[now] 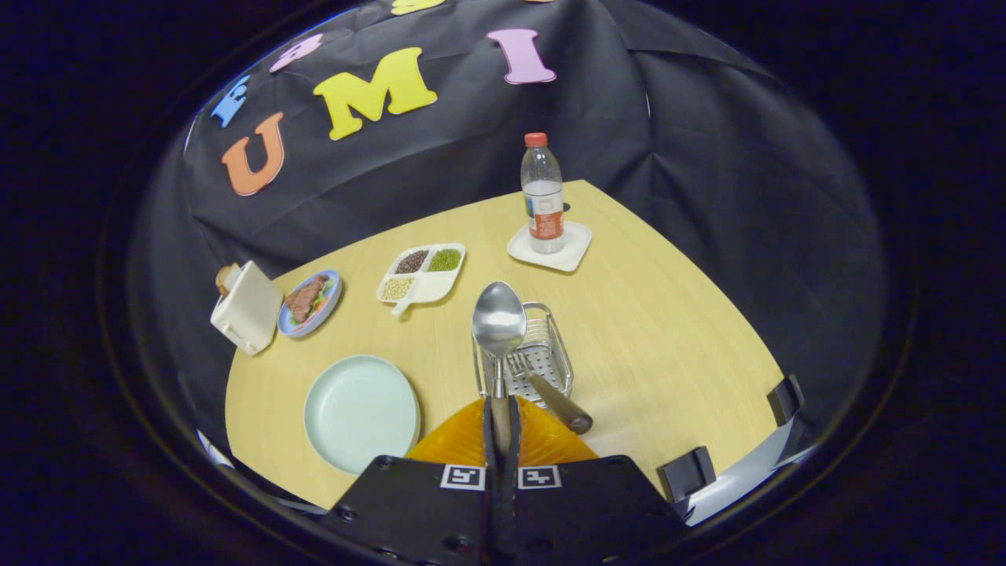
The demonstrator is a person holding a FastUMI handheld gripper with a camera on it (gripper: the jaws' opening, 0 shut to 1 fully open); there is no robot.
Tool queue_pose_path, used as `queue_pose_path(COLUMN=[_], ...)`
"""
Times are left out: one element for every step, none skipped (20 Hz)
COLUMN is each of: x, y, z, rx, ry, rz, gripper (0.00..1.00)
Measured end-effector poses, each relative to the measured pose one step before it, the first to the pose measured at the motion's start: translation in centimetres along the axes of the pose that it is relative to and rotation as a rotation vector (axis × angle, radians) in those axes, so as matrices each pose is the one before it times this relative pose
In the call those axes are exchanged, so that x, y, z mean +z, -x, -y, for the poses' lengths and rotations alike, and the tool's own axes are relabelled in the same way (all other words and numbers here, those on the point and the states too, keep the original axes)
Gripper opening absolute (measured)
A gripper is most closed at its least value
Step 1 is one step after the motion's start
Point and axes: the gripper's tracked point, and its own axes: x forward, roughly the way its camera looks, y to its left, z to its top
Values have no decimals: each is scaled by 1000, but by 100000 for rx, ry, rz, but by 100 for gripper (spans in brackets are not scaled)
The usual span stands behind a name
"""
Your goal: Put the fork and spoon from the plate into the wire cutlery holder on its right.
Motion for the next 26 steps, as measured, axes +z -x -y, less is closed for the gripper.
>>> queue_pose_path(x=[225, 210, 156, 173, 82, 135, 82, -82, 93, 7, 140, 72, 216, 151, 308, 197, 258, 613, 333, 326, 500, 508, 624, 489, 534, 463], y=[-93, -84, 73, 36, -110, -236, -168, -120, 63, 58, 200, 235, 190, 519, 346, 359, 462, 612, 508, 611, 762, 622, 645, 441, 618, 863], z=[150, -141, -3, -153, -64, -29, 165, -9, 8, -59, -8, 9, -420, -388, -45, 10, -206, -214, 1, -24, -289, -57, -67, -92, -337, -367], rx=[-285, 155, 130, 195, 198, -220, -532, -130, 86, 3, 57, -13, 2195, 1732, 421, -395, 1081, 557, 48, -159, 971, 77, -322, -670, 576, 254], ry=[-313, -328, -322, -155, 383, 304, 45, 3, -210, 14, -89, -166, -134, -222, -12, 153, -287, -18, 116, 368, 170, 242, 25, 180, 633, 1321], rz=[138, 386, 607, 160, 72, 693, -133, 91, 507, 358, 784, 755, 1343, 1607, 1669, 1359, 2015, 2074, 2110, 2321, 2571, 2708, 2768, 2323, 2532, 2902], gripper=[0, 0, 0, 4, 4, 4, 4, 4, 4, 4, 4, 4, 4, 9, 15, 14, 14, 24, 33, 39, 44, 50, 55, 60, 66, 71])
